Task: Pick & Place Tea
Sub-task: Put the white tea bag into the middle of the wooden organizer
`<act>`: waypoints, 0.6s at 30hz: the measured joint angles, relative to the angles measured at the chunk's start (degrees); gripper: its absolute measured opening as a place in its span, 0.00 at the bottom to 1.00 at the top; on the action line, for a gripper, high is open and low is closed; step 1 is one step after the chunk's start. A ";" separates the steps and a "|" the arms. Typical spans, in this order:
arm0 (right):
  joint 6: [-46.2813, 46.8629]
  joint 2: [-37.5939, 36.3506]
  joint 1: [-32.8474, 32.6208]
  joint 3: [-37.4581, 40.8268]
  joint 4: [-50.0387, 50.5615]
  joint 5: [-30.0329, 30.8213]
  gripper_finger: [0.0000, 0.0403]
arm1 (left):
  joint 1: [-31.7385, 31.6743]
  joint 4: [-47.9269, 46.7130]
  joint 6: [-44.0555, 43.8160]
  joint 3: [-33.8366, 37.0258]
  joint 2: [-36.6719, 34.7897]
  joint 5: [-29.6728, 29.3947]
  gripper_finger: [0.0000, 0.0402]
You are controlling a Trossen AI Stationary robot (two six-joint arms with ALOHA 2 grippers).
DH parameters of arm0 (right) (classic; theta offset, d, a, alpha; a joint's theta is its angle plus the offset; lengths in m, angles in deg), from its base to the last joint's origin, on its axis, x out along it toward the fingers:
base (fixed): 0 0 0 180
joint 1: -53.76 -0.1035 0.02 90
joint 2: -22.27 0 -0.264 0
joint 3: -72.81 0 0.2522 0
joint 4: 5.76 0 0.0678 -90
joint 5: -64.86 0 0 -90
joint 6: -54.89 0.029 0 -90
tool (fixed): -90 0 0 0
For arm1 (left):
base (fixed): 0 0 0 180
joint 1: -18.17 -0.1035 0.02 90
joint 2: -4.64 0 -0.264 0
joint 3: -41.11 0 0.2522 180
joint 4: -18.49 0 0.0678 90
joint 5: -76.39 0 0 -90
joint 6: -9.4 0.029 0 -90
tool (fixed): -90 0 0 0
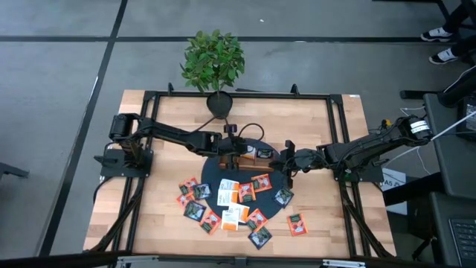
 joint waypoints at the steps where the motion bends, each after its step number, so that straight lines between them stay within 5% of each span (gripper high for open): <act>1: 0.00 0.00 0.00 0.00 0.22 0.00 0.10 | 0.00 0.00 0.00 0.00 0.00 0.02 0.00; 18: 0.11 0.00 0.01 0.00 0.46 0.00 0.10 | 0.00 0.13 0.15 0.00 0.00 -2.15 0.00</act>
